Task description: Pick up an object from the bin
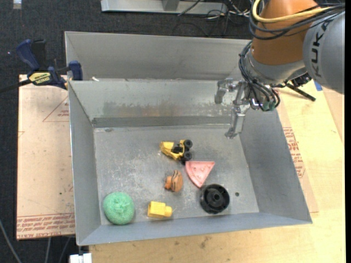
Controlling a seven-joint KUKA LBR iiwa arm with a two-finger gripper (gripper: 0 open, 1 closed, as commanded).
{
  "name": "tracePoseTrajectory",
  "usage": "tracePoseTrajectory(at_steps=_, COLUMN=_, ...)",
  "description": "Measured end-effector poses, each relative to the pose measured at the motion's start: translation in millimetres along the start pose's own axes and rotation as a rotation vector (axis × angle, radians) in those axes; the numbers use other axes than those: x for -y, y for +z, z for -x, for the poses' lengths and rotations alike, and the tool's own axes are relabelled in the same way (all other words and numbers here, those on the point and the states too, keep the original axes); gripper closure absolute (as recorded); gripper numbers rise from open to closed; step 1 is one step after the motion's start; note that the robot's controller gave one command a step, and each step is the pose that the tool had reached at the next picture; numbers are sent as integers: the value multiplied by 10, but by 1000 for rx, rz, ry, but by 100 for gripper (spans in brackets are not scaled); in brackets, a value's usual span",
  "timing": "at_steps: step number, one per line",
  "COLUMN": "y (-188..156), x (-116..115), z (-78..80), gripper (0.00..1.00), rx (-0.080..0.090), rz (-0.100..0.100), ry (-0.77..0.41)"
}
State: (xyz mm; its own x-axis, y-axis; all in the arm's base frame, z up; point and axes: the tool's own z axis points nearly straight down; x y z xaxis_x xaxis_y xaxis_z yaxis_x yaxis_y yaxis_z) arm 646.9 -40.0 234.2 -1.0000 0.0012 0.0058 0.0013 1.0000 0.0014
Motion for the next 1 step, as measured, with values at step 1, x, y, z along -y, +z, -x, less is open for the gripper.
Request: tracePoseTrajectory(at_steps=1, y=-54, x=-1, z=13, gripper=0, rx=9, rz=-1, ry=-1)
